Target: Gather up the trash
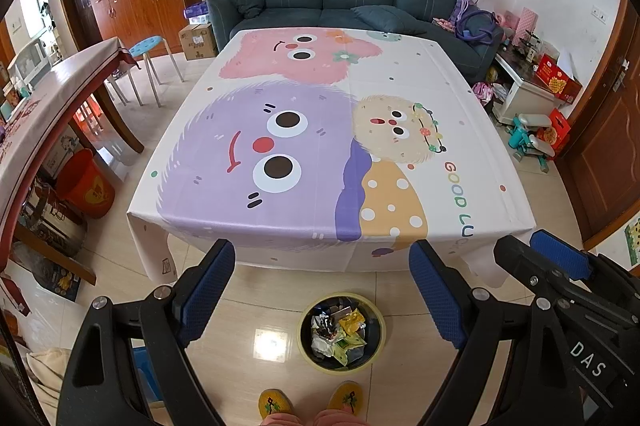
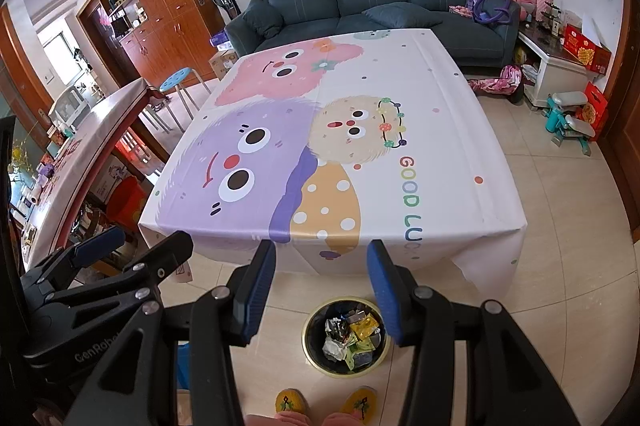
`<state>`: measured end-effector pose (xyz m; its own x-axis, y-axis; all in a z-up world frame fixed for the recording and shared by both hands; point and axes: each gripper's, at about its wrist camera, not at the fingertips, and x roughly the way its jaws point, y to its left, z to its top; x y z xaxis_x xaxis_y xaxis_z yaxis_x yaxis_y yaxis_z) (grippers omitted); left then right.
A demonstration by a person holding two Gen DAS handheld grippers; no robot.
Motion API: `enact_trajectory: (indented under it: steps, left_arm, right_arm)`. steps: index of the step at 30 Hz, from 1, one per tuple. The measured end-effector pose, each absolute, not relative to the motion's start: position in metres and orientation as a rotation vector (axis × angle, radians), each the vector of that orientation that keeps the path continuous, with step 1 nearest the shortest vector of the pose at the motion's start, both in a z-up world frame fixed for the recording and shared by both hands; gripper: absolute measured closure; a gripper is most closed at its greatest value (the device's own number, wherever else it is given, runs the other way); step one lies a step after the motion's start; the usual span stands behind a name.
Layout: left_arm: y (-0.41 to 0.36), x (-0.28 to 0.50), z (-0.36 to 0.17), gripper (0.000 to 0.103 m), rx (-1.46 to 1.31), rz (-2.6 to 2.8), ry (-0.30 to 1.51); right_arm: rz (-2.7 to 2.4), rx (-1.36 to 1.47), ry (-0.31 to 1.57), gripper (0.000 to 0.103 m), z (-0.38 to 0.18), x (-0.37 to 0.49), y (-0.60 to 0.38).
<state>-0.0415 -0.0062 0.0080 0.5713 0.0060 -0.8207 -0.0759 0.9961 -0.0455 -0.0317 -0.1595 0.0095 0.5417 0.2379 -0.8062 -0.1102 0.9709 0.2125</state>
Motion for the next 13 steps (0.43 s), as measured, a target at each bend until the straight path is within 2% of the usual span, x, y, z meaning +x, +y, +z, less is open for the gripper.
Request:
enact_trajectory:
  steps: [13]
  left_arm:
    - [-0.0078, -0.0445, 0.0071, 0.015, -0.075, 0.055, 0.968]
  right_arm:
    - [0.211, 0.148, 0.987, 0.055, 0.0049, -0.0317, -0.1615]
